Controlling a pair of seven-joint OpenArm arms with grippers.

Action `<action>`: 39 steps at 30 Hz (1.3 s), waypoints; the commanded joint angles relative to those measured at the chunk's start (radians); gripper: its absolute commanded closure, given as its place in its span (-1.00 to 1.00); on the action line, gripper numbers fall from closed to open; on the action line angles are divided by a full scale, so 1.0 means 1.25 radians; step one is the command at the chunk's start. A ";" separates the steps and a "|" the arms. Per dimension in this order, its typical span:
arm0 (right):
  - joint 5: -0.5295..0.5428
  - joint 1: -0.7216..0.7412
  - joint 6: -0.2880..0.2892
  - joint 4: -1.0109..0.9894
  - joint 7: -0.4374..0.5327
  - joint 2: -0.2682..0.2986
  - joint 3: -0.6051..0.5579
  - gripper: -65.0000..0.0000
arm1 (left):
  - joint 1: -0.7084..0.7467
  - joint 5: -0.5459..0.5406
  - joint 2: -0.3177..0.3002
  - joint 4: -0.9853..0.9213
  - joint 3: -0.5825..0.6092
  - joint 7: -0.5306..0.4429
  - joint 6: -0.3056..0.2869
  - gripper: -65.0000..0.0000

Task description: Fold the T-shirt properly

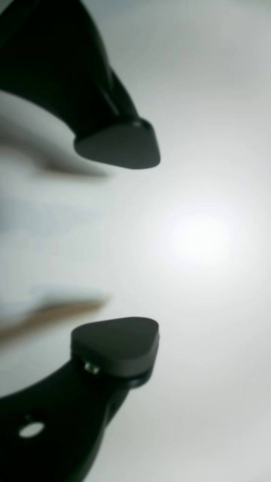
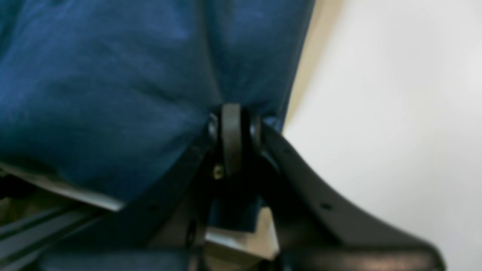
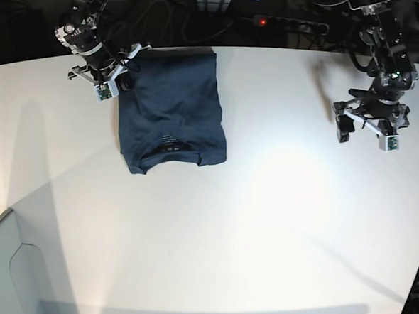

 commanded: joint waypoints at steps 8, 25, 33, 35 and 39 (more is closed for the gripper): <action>-0.007 -0.046 0.006 0.033 0.021 -0.003 0.002 1.00 | 0.051 -0.009 -0.002 0.018 -0.006 -0.015 -0.004 0.09; 0.130 -0.254 0.006 0.227 0.012 0.003 0.103 1.00 | 0.357 -0.154 0.073 0.225 -0.136 -0.020 -0.004 1.00; 0.130 -0.388 0.006 0.202 0.012 0.002 0.097 1.00 | 0.509 -0.143 0.113 0.113 -0.106 -0.023 -0.004 1.00; 0.130 -0.385 0.006 0.159 0.015 0.007 0.095 1.00 | 0.498 -0.107 0.113 0.034 -0.091 -0.034 -0.004 1.00; 0.128 -0.334 0.006 -0.008 0.020 0.046 0.067 1.00 | 0.446 0.012 0.114 -0.160 -0.009 -0.204 -0.004 1.00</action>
